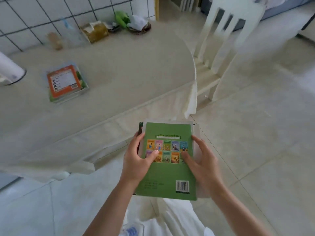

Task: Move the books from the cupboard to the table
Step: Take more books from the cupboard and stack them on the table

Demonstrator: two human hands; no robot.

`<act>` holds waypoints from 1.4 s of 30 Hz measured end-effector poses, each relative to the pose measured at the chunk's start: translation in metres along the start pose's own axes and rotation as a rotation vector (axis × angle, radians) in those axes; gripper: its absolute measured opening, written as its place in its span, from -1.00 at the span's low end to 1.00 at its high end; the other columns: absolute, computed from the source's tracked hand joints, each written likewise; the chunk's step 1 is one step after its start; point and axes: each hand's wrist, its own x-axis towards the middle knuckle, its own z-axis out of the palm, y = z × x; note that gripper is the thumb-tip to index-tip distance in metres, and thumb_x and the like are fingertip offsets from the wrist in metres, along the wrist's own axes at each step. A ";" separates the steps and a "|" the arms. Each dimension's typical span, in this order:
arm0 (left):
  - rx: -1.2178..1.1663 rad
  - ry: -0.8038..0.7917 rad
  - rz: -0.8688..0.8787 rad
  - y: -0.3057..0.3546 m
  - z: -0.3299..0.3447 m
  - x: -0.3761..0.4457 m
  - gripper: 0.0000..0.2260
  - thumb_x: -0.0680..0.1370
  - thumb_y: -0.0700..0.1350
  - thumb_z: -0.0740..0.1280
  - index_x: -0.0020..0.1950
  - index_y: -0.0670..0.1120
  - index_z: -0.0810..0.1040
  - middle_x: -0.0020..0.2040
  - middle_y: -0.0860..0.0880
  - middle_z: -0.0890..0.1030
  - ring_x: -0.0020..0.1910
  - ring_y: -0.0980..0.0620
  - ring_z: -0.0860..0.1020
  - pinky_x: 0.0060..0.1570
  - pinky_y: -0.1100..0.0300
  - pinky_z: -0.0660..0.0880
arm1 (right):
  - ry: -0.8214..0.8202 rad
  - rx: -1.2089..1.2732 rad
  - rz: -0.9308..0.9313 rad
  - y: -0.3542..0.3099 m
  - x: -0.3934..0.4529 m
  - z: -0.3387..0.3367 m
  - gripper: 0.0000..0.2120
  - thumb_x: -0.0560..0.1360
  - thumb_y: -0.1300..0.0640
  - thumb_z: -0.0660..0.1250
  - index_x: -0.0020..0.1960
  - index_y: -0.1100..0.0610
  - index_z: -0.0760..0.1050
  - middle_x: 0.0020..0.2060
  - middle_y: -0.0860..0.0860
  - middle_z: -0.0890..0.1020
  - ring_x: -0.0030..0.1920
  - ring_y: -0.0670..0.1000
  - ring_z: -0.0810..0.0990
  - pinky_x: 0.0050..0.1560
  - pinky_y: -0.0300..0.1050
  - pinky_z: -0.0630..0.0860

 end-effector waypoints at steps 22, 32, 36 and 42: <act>-0.293 0.495 -0.301 -0.049 -0.157 0.113 -0.39 0.35 0.11 0.55 0.30 0.37 0.35 0.26 0.10 0.54 0.03 0.02 0.65 -0.03 -0.03 0.63 | -0.479 -0.088 -0.064 -0.157 0.150 0.177 -0.12 0.26 0.00 0.58 0.42 -0.08 0.15 0.21 -0.01 0.49 0.08 -0.05 0.54 0.13 0.04 0.51; -0.343 0.431 -0.328 -0.064 -0.253 0.186 -0.26 0.40 0.01 0.53 0.47 0.18 0.23 0.16 0.38 0.43 -0.16 0.20 0.66 -0.09 -0.01 0.64 | -0.676 0.003 0.212 -0.211 0.212 0.274 0.02 -0.20 -0.08 0.69 0.20 0.15 0.46 0.00 0.04 0.69 -0.03 0.12 0.68 0.08 0.18 0.58; -0.561 0.359 -0.438 -0.072 -0.278 0.206 -0.04 0.29 -0.07 0.58 0.53 0.19 0.09 0.30 0.03 0.53 -0.07 0.01 0.70 -0.04 -0.15 0.62 | -0.699 -0.098 0.137 -0.230 0.232 0.294 -0.40 0.07 0.11 0.67 0.05 0.16 0.56 -0.08 0.03 0.72 -0.07 0.09 0.69 0.05 0.11 0.60; -0.646 0.363 -0.393 -0.083 -0.289 0.240 -0.18 0.32 -0.28 0.54 0.48 0.10 0.26 0.09 -0.05 0.68 0.00 -0.12 0.68 -0.06 -0.22 0.61 | -0.745 -0.166 0.014 -0.252 0.269 0.324 -0.36 0.18 0.28 0.62 0.16 0.17 0.39 0.01 0.05 0.63 0.03 0.06 0.63 0.09 0.09 0.59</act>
